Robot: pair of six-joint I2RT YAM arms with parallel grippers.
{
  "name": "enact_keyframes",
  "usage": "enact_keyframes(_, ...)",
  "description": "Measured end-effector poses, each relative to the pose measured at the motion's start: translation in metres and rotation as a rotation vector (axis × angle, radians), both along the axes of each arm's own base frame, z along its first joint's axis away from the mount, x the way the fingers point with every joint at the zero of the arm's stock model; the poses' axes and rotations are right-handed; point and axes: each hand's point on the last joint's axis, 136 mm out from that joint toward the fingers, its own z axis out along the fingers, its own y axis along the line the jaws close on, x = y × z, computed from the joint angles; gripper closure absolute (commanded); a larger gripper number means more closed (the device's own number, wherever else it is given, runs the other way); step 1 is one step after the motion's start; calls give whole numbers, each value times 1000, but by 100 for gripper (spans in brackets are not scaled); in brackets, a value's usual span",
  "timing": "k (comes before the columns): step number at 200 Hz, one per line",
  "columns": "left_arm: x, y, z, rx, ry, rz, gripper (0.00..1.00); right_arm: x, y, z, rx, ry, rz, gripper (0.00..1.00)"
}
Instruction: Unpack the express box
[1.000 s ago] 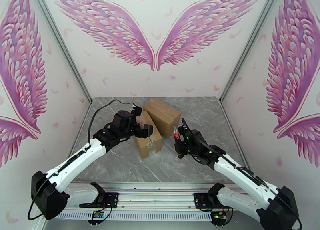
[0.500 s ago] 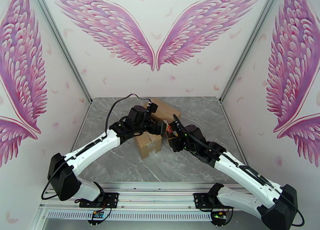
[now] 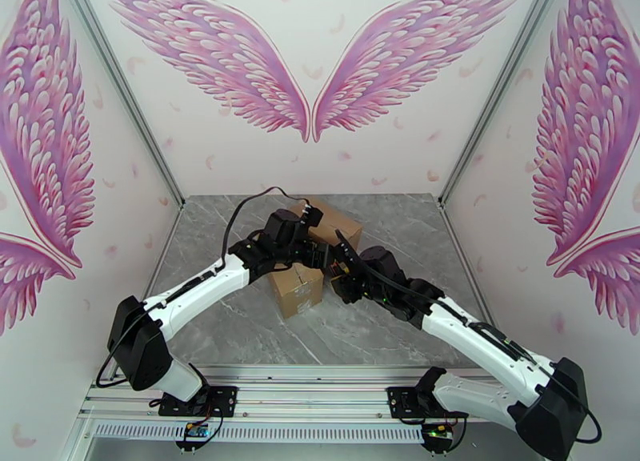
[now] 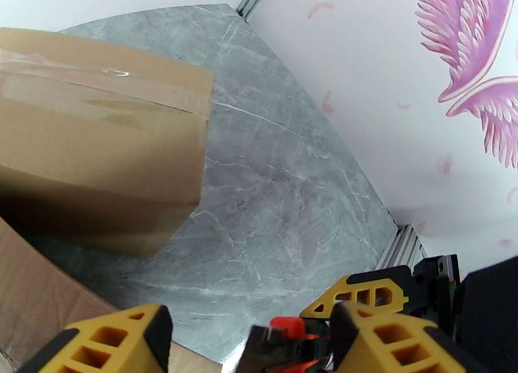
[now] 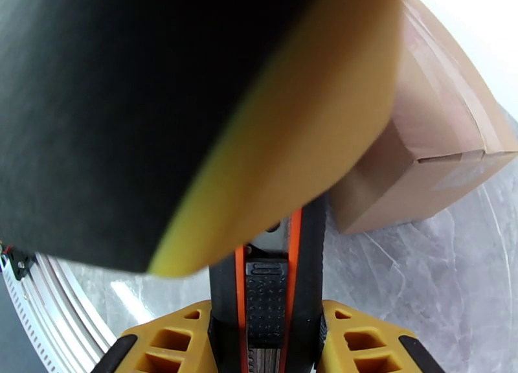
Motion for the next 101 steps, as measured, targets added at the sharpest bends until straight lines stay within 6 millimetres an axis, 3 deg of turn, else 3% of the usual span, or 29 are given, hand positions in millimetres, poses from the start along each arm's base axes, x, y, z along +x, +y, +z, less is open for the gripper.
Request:
enact_keyframes(43,-2,-1,4,-22,17,-18,49,6,5,17,5,-48,22,69)
enact_keyframes(101,-6,-2,5,-43,44,-41,72,10,9,13,-29,-61,49,68)
